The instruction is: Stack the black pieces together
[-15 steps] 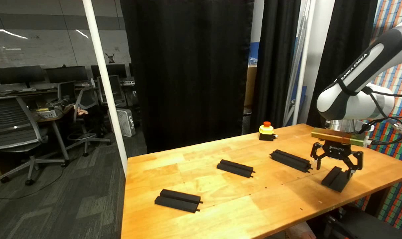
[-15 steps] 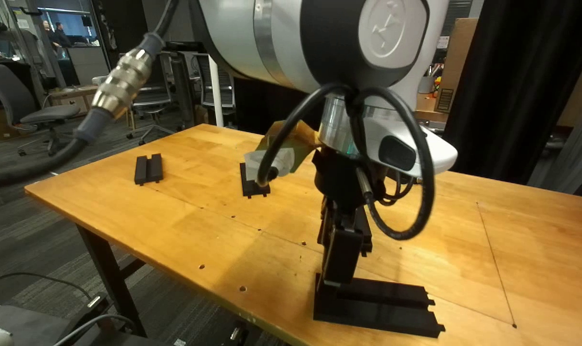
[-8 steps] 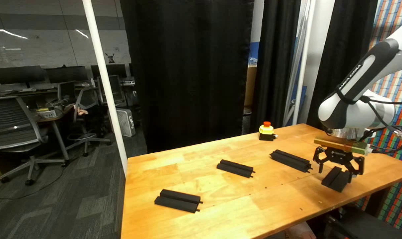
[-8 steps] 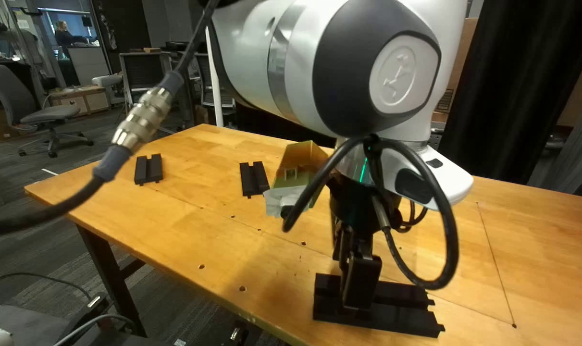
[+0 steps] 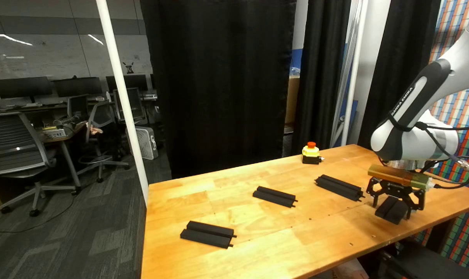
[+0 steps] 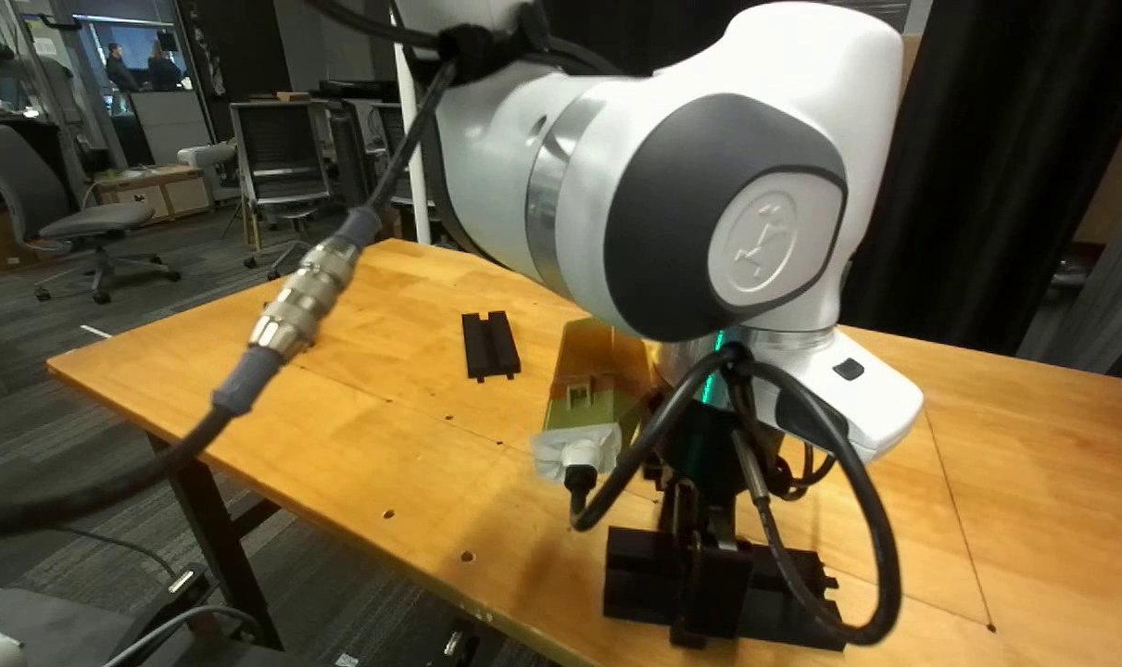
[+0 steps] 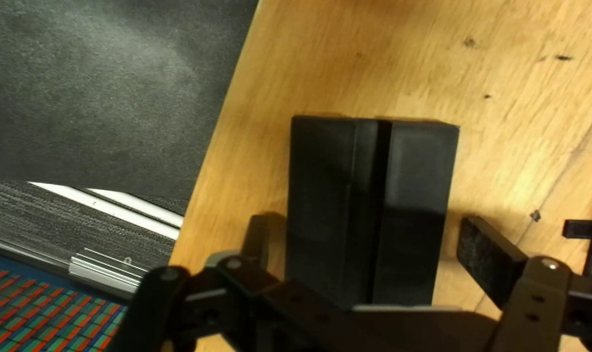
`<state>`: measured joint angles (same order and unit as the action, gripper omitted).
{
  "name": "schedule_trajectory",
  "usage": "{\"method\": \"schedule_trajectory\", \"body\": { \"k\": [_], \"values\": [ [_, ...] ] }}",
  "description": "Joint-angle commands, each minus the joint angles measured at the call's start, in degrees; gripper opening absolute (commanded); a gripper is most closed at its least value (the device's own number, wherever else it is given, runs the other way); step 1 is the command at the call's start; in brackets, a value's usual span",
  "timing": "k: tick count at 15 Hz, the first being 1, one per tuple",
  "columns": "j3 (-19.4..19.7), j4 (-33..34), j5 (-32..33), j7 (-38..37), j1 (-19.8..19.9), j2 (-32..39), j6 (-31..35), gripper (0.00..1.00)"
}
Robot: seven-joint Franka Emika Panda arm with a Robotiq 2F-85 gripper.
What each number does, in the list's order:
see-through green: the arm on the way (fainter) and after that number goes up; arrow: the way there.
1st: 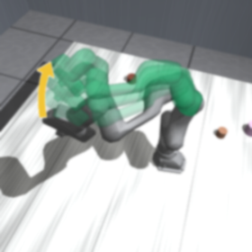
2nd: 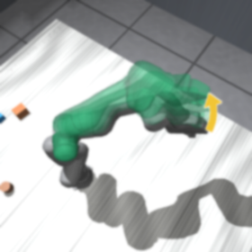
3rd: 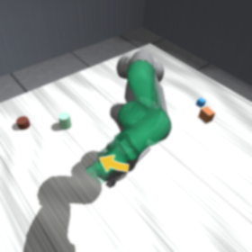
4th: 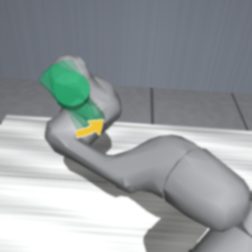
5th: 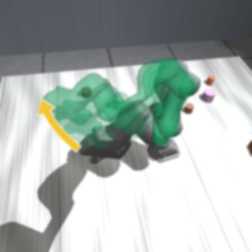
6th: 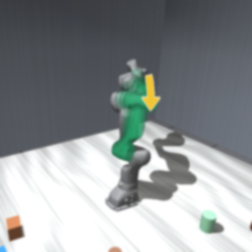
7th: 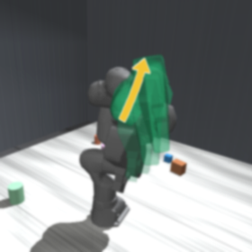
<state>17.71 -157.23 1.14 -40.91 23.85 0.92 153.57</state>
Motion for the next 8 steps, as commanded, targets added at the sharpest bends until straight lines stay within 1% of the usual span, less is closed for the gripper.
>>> {"method": "schedule_trajectory", "body": {
  "k": [1,3,4,5,6,7,8],
  "values": [
    [1.3,0.1,-3.0,3.1,-1.4,1.5,3.5,1.0],
    [1.3,0.0,-5.0,5.0,-1.7,2.2,4.7,1.0],
    [1.3,0.0,-5.7,5.8,-1.8,2.4,5.0,0.75],
    [1.4,0.0,-6.3,6.6,-1.9,2.4,5.0,0.73],
    [1.4,0.1,-7.0,7.5,-2.0,2.3,5.1,0.67],
    [1.4,0.1,-7.6,8.5,-2.0,2.1,5.2,0.58],
    [1.4,0.1,-8.1,9.3,-2.0,1.8,5.2,0.53]
  ]
}}
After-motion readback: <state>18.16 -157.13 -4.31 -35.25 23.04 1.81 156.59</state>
